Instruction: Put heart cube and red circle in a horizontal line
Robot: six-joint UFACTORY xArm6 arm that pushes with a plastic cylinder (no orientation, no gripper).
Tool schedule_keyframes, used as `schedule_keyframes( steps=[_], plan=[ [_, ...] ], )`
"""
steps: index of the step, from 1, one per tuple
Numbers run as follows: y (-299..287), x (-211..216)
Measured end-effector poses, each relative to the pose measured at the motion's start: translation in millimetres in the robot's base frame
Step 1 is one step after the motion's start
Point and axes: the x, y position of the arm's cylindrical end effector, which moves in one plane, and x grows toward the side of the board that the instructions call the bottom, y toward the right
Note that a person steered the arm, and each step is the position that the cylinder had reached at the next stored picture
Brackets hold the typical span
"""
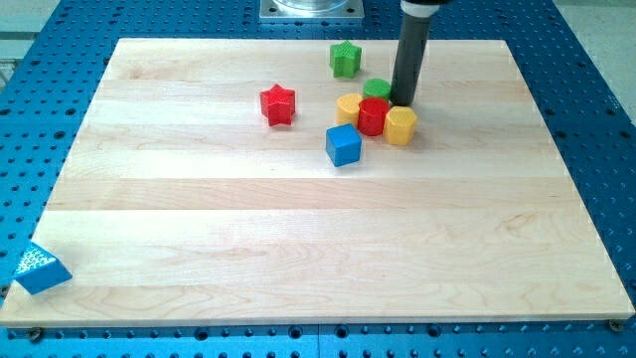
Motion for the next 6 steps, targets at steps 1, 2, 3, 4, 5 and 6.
schedule_keyframes(
  steps=[1, 2, 3, 4, 5, 6],
  plan=[
    [-44, -5],
    [-54, 11],
    [-35, 52],
    [-56, 77],
    [-28, 44],
    [-34, 12]
  ],
)
